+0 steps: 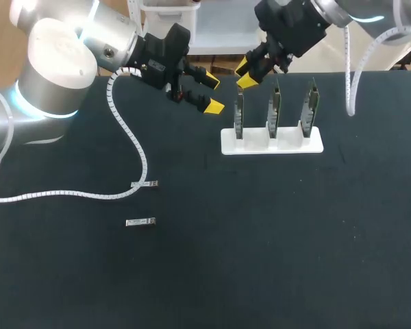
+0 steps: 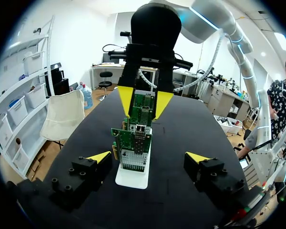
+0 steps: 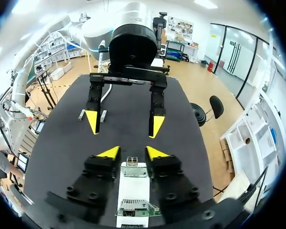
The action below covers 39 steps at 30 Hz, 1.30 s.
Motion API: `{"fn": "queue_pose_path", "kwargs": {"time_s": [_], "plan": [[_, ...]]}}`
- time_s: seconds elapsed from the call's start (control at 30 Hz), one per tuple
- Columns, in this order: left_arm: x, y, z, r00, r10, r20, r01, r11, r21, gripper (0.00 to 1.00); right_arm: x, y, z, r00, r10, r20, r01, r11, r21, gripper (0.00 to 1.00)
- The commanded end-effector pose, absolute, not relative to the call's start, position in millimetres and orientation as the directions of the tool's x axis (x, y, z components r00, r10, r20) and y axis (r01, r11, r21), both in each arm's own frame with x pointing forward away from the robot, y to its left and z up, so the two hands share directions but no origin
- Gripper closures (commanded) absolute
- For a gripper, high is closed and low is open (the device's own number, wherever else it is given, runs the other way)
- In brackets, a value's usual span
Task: Pick up the optical module with the left hand, and insert it into the network port with the right hand.
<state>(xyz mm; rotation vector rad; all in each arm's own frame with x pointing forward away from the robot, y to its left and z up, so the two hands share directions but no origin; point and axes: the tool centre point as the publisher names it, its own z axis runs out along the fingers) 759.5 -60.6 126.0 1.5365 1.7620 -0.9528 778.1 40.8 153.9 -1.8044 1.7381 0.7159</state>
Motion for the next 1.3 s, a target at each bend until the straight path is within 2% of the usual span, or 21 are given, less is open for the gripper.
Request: {"fn": "queue_pose_path", "kwargs": {"time_s": [0.03,0.53,0.8,0.83,0.87,0.93,0.97,1.3], "plan": [[760,-61,126,-0.142,0.553,-0.821,0.99,0.068,-0.125,0.0,776,40,156,0.029,-0.716,-0.697,-1.0,-0.024,-0.017,0.0],[760,-61,126,-0.142,0.553,-0.821,0.99,0.068,-0.125,0.0,779,14,172,-0.059,-0.636,-0.77,-0.998,0.024,0.057,0.0],[760,-61,126,-0.142,0.553,-0.821,0.99,0.068,-0.125,0.0,773,4,171,-0.057,-0.632,-0.773,-0.996,-0.014,0.085,0.0],[760,-61,126,-0.142,0.553,-0.821,0.99,0.068,-0.125,0.0,772,3,171,-0.057,-0.632,-0.773,-0.996,-0.019,0.09,0.09],[760,-61,126,-0.142,0.553,-0.821,0.99,0.068,-0.125,0.0,772,3,171,-0.057,-0.632,-0.773,-0.996,-0.021,0.09,0.25],[760,-61,126,-0.142,0.553,-0.821,0.99,0.068,-0.125,0.0,771,2,171,-0.055,-0.629,-0.775,-0.996,-0.022,0.089,0.79],[760,-61,126,-0.142,0.553,-0.821,0.99,0.068,-0.125,0.0,771,2,171,-0.048,-0.625,-0.779,-0.996,-0.025,0.082,1.0],[760,-61,126,-0.142,0.553,-0.821,0.99,0.068,-0.125,0.0,767,2,171,-0.039,-0.623,-0.781,-0.998,-0.013,0.06,1.0]]}}
